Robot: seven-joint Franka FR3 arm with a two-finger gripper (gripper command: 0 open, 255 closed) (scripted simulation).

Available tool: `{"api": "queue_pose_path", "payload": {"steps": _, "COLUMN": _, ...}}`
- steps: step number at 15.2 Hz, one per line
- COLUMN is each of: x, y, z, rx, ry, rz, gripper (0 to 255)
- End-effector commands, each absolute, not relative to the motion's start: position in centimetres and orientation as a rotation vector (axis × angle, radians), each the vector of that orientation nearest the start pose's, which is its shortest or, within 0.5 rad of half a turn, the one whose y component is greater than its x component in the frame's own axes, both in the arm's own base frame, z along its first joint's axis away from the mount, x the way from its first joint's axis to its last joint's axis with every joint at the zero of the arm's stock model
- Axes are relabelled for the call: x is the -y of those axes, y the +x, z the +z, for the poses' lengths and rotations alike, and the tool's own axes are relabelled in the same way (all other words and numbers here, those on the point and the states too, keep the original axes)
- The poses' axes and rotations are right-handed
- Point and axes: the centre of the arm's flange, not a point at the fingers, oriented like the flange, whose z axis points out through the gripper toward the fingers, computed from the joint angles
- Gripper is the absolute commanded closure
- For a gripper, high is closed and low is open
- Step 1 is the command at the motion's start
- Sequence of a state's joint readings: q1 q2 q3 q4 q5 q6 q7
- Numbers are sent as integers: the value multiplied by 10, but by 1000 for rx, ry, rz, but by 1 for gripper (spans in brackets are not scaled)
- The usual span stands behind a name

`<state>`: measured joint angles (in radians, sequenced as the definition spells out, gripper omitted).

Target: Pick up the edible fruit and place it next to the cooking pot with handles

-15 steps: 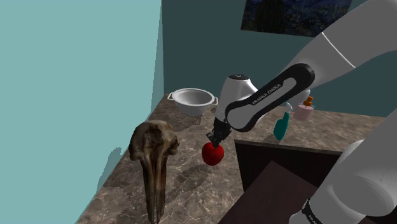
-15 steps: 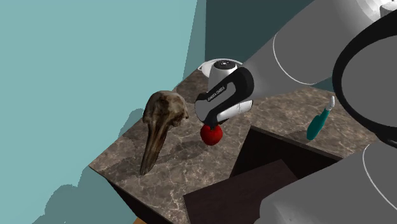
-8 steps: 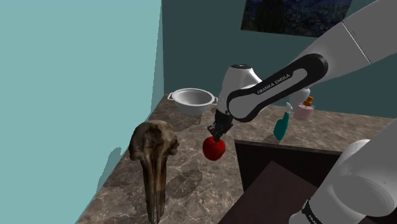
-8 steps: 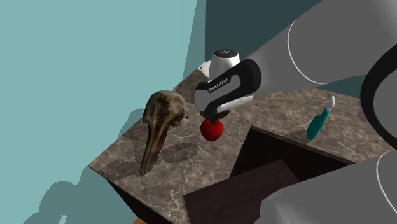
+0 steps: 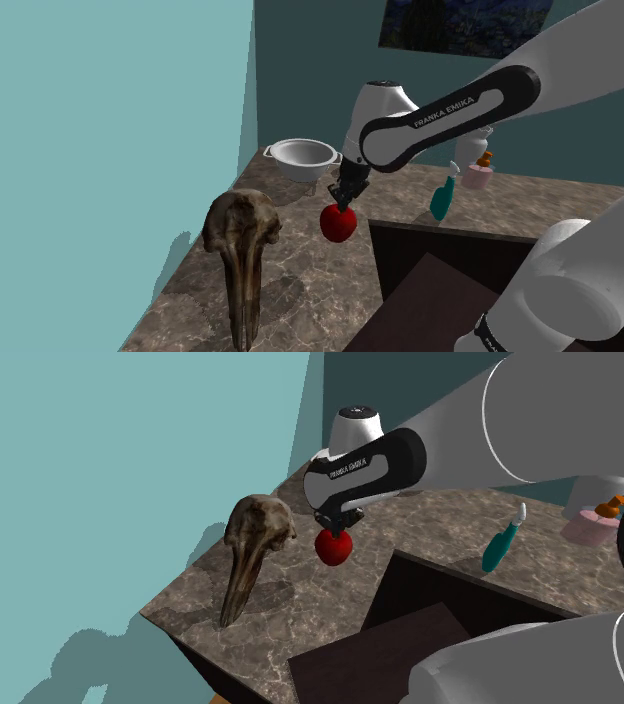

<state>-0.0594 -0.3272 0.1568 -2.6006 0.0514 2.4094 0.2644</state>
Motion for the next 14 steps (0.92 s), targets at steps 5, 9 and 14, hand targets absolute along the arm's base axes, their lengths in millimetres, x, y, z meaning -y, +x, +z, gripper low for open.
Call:
{"api": "queue_pose_path", "payload": {"steps": 5, "x": -40, "y": 423, "z": 410, "rx": -324, "ry": -3108, "rz": -208, "gripper": 255}}
{"api": "queue_pose_path", "payload": {"steps": 9, "x": -40, "y": 423, "z": 431, "rx": -324, "ry": -3108, "rz": -208, "gripper": 255}}
{"api": "queue_pose_path", "payload": {"steps": 14, "x": -40, "y": 423, "z": 458, "rx": -324, "ry": -3108, "rz": -208, "gripper": 255}}
